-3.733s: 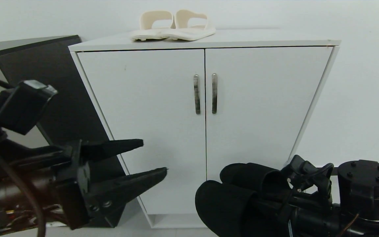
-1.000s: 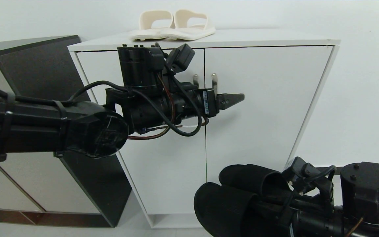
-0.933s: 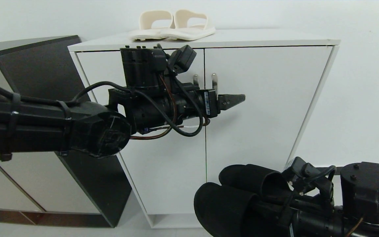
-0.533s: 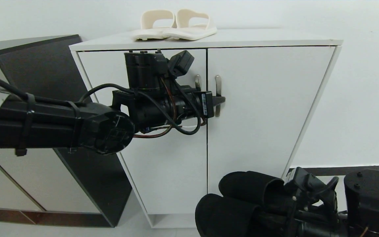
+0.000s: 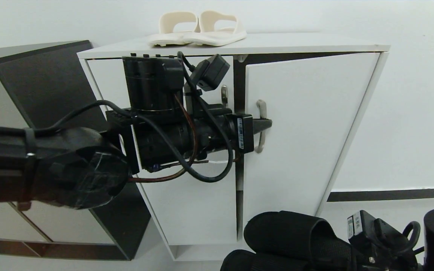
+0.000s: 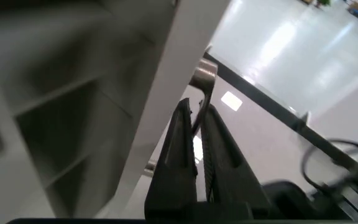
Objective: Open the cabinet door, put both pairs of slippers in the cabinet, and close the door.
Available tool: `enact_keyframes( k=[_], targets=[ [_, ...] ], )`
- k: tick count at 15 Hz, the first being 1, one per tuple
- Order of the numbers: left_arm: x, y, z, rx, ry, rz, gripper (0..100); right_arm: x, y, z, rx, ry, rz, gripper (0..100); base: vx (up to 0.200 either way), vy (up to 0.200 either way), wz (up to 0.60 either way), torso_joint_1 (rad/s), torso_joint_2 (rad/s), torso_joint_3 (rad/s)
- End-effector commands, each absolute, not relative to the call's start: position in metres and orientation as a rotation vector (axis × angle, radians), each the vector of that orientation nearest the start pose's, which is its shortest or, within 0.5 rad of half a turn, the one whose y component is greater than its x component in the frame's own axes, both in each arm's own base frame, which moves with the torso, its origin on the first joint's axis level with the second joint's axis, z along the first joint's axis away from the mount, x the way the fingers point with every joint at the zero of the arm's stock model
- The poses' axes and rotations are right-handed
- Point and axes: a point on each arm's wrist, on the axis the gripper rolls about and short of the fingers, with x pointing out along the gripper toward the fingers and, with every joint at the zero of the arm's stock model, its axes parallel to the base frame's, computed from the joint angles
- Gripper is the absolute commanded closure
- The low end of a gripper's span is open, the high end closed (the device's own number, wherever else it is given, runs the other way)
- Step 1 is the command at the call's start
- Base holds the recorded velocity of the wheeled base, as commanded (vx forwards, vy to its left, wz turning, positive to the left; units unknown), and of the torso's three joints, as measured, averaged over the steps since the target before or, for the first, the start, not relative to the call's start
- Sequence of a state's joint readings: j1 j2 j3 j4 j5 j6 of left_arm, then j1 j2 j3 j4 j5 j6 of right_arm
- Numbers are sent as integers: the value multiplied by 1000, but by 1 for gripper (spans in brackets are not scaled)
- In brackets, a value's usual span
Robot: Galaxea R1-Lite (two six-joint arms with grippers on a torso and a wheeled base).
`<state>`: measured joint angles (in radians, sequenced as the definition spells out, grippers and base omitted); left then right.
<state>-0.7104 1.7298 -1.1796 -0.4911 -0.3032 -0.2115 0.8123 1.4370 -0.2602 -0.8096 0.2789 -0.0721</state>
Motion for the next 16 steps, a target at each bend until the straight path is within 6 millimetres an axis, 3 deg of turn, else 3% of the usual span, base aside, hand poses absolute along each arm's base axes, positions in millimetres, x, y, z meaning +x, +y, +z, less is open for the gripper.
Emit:
enact_keyframes(
  k=[1,6,7,11,13,16],
  targets=[
    [225,-212,270,-179,153,-1000,100,127,143,129,-165,328,1092,100,0,0,0,0,0,0],
    [183,-174,265,-181,164,-990,100,126,142,127,-167,337,1091,100,0,0,0,0,0,0],
    [183,-168,266,-189,160,-973,100,126,142,127,-167,337,1091,100,0,0,0,0,0,0],
    [223,-160,257,-196,162,-861,100,125,142,127,-168,339,1093,100,0,0,0,0,0,0],
    [263,-170,239,-206,120,-820,100,125,142,127,-168,339,1091,100,0,0,0,0,0,0],
    [281,-183,227,-212,94,-826,100,126,142,126,-170,343,1088,100,0,0,0,0,0,0]
  ],
)
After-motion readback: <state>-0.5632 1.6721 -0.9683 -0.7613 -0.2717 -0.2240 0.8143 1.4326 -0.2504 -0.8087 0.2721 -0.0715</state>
